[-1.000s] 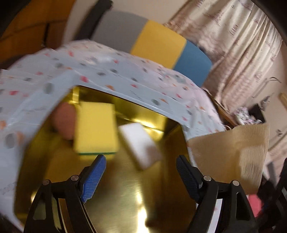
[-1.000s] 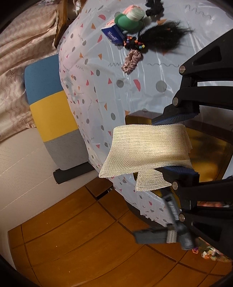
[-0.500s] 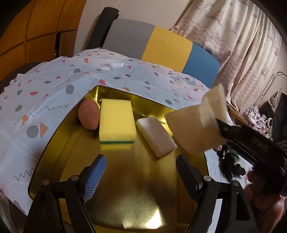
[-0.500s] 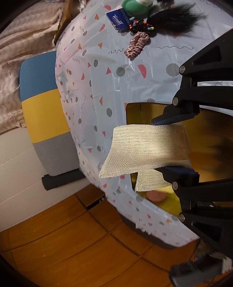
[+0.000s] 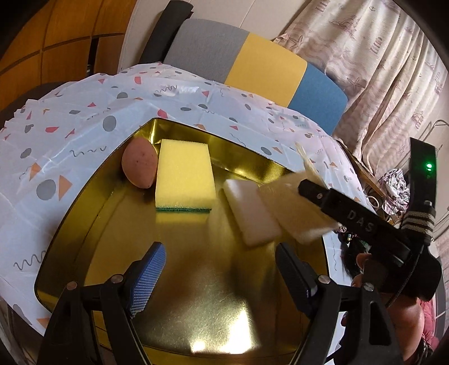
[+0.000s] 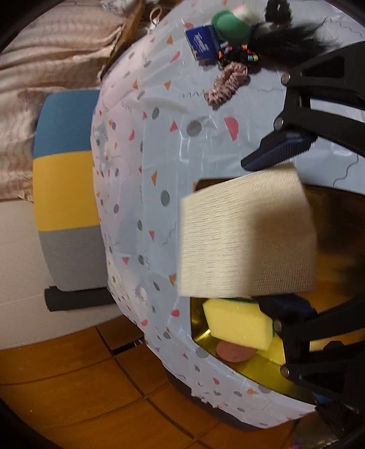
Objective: Organize soft objects
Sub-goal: 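Lower the beige mesh cloth into the gold tray and open the right tool, then grasp the black fabric scrunchie with the right tool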
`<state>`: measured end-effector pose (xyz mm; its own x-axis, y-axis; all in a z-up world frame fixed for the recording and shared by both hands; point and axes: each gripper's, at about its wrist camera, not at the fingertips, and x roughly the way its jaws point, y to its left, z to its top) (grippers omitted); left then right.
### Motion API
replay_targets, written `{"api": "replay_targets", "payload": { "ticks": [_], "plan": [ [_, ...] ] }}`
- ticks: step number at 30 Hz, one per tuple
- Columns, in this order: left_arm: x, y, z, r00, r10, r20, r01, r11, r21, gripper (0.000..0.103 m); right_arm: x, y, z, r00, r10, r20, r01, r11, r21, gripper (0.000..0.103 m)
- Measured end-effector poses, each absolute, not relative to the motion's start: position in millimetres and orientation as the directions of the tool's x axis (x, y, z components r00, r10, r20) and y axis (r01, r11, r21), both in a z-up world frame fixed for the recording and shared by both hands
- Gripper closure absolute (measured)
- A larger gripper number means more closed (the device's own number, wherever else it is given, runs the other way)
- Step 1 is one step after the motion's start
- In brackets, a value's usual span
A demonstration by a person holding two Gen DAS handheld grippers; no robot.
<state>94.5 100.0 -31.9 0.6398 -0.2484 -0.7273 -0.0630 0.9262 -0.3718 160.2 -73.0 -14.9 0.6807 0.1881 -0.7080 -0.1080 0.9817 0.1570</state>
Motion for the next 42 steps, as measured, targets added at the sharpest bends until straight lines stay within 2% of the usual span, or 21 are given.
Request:
{"api": "replay_targets", "payload": {
  "ticks": [2, 10, 20, 28, 35, 42],
  "plan": [
    [94, 99, -32, 0.64, -0.251, -0.726, -0.061, 0.926, -0.374, 0.022, 160, -76, -13, 0.693, 0.191, -0.696, -0.103, 0.981, 0.166, 0.008],
    [92, 102, -27, 0.656, -0.24, -0.716, -0.068, 0.925, -0.373, 0.022, 147, -81, 5, 0.717, 0.251, -0.65, -0.13, 0.965, 0.23, 0.007],
    [89, 90, -28, 0.637, -0.279, -0.718, -0.025, 0.924, -0.381, 0.022, 111, -121, 9, 0.736, 0.223, -0.639, -0.062, 0.963, 0.264, 0.007],
    [72, 53, -14, 0.649, -0.382, -0.658, 0.162, 0.914, -0.371, 0.022, 89, -162, -2, 0.724, 0.17, -0.668, -0.004, 0.97, 0.243, 0.007],
    [54, 15, -13, 0.613, -0.442, -0.655, 0.285, 0.897, -0.338, 0.022, 57, -202, -41, 0.669, 0.11, -0.735, 0.053, 0.979, 0.195, 0.007],
    [39, -25, -14, 0.567, -0.478, -0.671, 0.353, 0.877, -0.326, 0.022, 29, -280, -67, 0.637, -0.032, -0.77, 0.234, 0.96, 0.153, 0.007]
  ]
}}
